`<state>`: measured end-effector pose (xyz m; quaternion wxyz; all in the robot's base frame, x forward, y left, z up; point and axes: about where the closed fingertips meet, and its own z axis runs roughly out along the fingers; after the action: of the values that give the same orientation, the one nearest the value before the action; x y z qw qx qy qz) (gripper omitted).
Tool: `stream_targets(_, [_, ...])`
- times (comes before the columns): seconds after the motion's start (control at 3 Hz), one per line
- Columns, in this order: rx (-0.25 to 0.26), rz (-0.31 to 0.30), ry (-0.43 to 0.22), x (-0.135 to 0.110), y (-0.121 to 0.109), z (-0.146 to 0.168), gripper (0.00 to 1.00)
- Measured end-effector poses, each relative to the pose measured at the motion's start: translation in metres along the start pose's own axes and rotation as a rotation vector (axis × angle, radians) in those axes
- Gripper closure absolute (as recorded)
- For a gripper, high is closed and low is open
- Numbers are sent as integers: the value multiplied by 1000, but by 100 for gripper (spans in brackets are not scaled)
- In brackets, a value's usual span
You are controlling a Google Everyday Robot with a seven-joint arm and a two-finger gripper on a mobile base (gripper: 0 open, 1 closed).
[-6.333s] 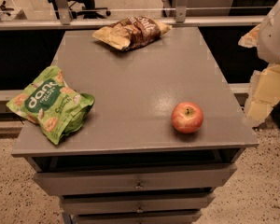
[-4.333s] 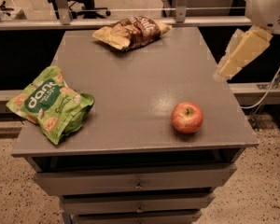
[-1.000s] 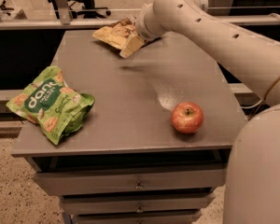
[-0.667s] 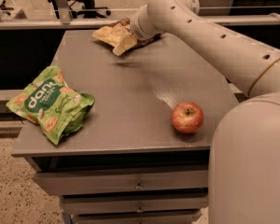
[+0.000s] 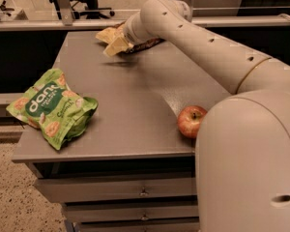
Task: Move brown chip bag near green rice chip bag
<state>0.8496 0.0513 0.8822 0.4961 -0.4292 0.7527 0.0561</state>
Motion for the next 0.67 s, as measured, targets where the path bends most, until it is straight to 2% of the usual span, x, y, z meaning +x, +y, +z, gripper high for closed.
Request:
stream_targets(0.33, [15, 20, -2, 4, 0, 14, 0])
stream_targets(0.67, [50, 38, 2, 9, -6, 18, 20])
